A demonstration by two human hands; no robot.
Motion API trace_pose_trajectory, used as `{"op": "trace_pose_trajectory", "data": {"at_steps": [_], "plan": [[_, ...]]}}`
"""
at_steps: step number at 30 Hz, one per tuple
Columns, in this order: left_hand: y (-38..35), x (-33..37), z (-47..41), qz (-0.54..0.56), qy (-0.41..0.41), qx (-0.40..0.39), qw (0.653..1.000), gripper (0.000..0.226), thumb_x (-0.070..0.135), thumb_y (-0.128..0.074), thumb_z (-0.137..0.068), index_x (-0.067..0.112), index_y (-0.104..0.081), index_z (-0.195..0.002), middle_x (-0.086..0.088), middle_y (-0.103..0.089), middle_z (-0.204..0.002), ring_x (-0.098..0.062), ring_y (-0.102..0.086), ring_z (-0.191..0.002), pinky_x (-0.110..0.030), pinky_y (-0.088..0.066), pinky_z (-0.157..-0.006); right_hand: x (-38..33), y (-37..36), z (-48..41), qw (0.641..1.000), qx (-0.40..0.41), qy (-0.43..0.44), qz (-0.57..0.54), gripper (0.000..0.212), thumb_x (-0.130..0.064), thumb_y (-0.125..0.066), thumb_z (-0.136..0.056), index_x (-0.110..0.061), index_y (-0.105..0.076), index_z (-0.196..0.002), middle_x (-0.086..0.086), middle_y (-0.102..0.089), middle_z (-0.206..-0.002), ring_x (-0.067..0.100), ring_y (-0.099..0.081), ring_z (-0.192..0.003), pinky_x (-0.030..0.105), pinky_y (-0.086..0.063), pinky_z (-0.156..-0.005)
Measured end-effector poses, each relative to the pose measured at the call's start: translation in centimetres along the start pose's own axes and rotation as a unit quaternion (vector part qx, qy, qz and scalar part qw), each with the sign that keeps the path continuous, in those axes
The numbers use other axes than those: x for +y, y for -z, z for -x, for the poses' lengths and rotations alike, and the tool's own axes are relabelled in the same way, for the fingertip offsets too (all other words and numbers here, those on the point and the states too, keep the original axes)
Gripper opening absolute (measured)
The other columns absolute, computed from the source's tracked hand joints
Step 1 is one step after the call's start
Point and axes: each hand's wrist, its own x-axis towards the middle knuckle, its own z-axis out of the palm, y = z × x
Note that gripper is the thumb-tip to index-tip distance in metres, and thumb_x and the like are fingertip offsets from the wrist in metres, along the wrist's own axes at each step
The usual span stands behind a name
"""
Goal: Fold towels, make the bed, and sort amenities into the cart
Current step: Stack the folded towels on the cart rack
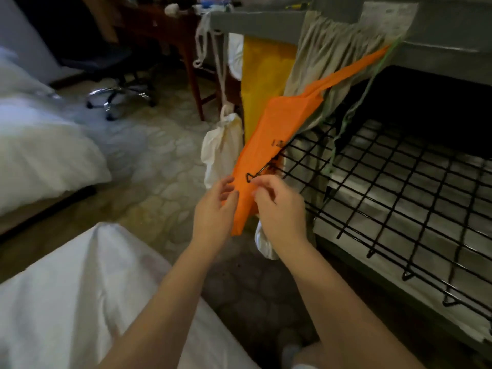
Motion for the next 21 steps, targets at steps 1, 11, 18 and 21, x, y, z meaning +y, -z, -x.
{"op": "trace_pose_trajectory", "data": {"at_steps": [1, 11, 18, 21], "plan": [[1.0, 0.0, 0.9, -0.028, 0.003, 0.030, 0.999, 0.024, 0.018, -0.055, -0.093, 0.021, -0.063, -0.116, 0.004, -0.067, -0.102, -0.012, -0.062, -0.096, -0.025, -0.045, -0.082, -0.1, 0.2, 0.4, 1.000, -0.030, -0.002, 0.007, 0.020, -0.022, -0.050, -0.091, -0.033, -0.067, -0.095, -0.008, -0.069, -0.097, 0.013, -0.062, -0.093, 0.041, -0.052, -0.081], [8.0, 6.1, 13.3, -0.127, 0.145, 0.220, 0.956, 0.021, 0.021, -0.047, -0.096, 0.021, -0.066, -0.104, 0.004, -0.068, -0.086, -0.014, -0.062, -0.083, -0.029, -0.046, -0.073, -6.9, 4.3, 6.5, 0.940, -0.321, 0.089, 0.074, 0.015, -0.019, -0.050, -0.095, -0.029, -0.062, -0.094, -0.010, -0.064, -0.084, 0.001, -0.052, -0.070, 0.012, -0.032, -0.056], [14.3, 6.5, 25.5, -0.140, 0.288, 0.399, 0.859, 0.017, 0.019, -0.049, -0.094, 0.022, -0.065, -0.098, 0.005, -0.068, -0.079, -0.015, -0.061, -0.076, -0.027, -0.039, -0.065, -12.5, 0.4, 13.3, 0.839, -0.502, 0.185, 0.100, 0.017, -0.024, -0.046, -0.098, -0.028, -0.061, -0.105, -0.014, -0.054, -0.086, -0.004, -0.047, -0.071, 0.009, -0.031, -0.056], [15.6, 5.5, 31.9, -0.146, 0.330, 0.458, 0.813, 0.016, 0.020, -0.049, -0.094, 0.020, -0.065, -0.098, 0.001, -0.070, -0.081, -0.016, -0.062, -0.078, -0.029, -0.041, -0.069, -13.3, -2.2, 18.3, 0.797, -0.553, 0.223, 0.096, 0.018, -0.021, -0.047, -0.097, -0.023, -0.063, -0.104, -0.016, -0.052, -0.076, -0.001, -0.047, -0.066, 0.010, -0.031, -0.053]]}}
